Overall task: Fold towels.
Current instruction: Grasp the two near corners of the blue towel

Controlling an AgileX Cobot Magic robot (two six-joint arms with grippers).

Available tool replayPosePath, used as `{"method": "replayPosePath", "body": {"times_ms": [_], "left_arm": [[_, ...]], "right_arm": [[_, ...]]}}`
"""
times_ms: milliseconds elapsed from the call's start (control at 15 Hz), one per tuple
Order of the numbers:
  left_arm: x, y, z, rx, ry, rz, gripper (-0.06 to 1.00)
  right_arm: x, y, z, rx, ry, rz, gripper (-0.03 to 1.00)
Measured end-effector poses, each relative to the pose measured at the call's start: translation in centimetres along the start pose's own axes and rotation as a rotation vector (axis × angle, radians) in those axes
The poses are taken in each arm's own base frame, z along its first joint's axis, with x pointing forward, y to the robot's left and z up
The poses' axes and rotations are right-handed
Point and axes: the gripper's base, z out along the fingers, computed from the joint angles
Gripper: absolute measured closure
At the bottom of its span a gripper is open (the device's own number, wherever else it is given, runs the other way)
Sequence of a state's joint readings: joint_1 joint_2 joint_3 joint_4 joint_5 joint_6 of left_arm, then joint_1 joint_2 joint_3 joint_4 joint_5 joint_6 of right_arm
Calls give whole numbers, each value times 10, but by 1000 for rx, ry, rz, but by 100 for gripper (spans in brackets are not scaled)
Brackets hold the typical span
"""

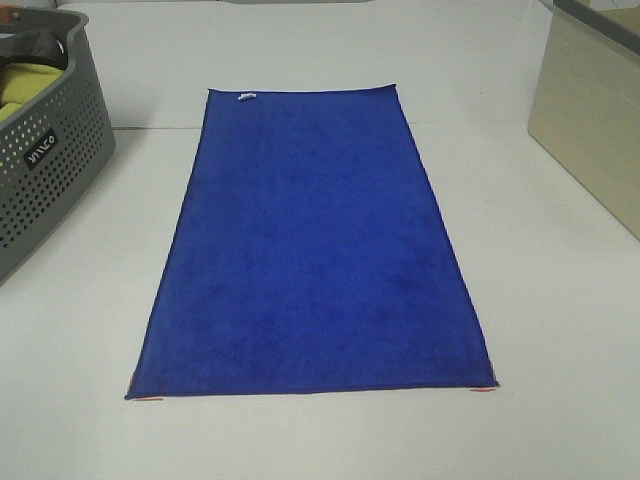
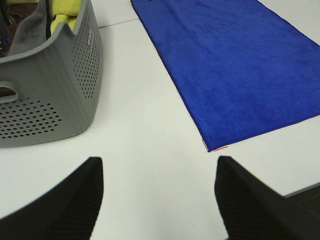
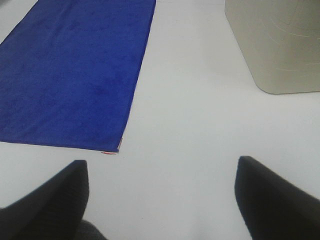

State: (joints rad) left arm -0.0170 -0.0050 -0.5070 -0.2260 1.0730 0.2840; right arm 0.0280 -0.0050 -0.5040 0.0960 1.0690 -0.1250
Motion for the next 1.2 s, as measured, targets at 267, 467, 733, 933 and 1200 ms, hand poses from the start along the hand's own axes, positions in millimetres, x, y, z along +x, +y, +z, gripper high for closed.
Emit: {"method": "replayPosePath", "body": {"times_ms": [267,467,733,933,1200], "left_arm": [[0,0,0,0,0,0,32],[0,0,0,0,0,0,32],[0,0,0,0,0,0,32],[0,0,0,0,0,0,32],[0,0,0,0,0,0,32]], "right_arm": [[0,0,0,0,0,0,21],[0,0,0,0,0,0,21],[0,0,0,0,0,0,21],[0,0,0,0,0,0,21],[0,0,0,0,0,0,21]]}}
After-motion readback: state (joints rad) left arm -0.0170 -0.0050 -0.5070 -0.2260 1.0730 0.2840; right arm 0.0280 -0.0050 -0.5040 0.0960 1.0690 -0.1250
